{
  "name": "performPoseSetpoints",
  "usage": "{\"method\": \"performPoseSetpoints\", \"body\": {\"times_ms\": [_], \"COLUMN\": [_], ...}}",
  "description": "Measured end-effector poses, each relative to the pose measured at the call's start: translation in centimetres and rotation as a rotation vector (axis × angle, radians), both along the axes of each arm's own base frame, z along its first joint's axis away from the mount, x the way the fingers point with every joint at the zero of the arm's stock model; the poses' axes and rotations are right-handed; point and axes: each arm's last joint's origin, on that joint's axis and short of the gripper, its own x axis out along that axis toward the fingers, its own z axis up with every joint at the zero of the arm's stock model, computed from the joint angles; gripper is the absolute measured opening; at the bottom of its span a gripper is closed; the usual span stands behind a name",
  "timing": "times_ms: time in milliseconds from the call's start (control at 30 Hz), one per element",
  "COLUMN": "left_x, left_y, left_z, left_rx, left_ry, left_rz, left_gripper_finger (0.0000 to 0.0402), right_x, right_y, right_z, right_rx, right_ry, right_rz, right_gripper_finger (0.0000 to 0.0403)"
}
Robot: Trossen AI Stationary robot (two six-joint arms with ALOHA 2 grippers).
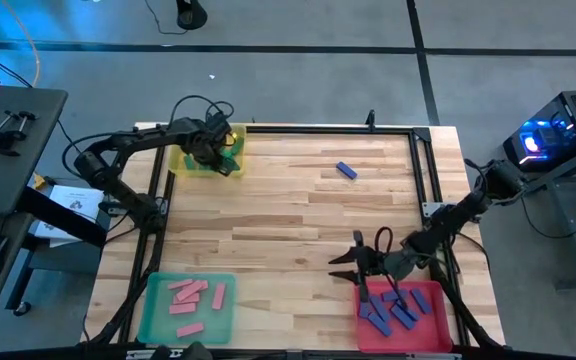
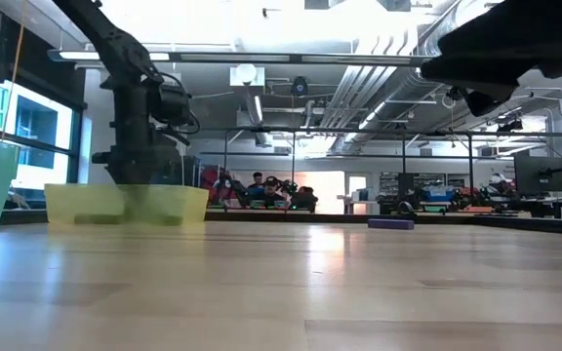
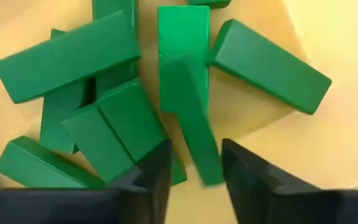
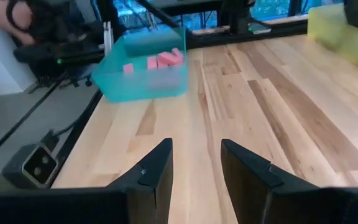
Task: Sort blocks
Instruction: Put the green block into the yellow bin, then put the violet block into the pink bin
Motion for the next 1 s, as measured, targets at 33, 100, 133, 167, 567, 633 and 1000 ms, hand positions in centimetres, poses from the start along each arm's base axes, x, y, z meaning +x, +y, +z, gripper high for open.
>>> {"method": "performPoseSetpoints", "body": {"times_ms": [33, 100, 133, 167, 567, 633, 1000], "left_x": [0.0, -0.2, -0.4, -0.6, -2.3, -2.4, 0.0], "left_y": [-0.1, -0.3, -0.6, -0.9, -7.8, -9.3, -16.5], "left_z": [0.0, 0.1, 0.3, 0.7, 9.8, 11.2, 14.2], "left_rx": [-0.011, -0.04, -0.055, -0.074, 0.211, 0.282, 0.511], "left_ry": [-0.002, 0.0, 0.006, 0.015, -0.263, -0.346, -0.637], "left_rz": [-0.001, -0.003, -0.004, -0.005, -0.052, -0.079, -0.28], "left_gripper_finger": [0.0133, 0.0161, 0.0173, 0.0182, 0.019, 0.0189, 0.0188], "right_x": [0.1, 0.3, 0.4, 0.5, 2.2, 2.1, 0.8], "right_y": [-0.1, -0.3, -0.4, -0.6, -7.4, -9.1, -19.6], "right_z": [0.1, 0.3, 0.3, 0.4, 2.0, 2.5, 2.0], "right_rx": [0.006, 0.009, -0.001, -0.007, -0.061, -0.103, -0.119], "right_ry": [-0.009, -0.028, -0.033, -0.037, -0.007, 0.009, 0.465], "right_rz": [-0.004, -0.011, -0.011, -0.017, -0.255, -0.306, -0.572], "right_gripper_finger": [0.0119, 0.0119, 0.0119, 0.0119, 0.0119, 0.0119, 0.0172]}}
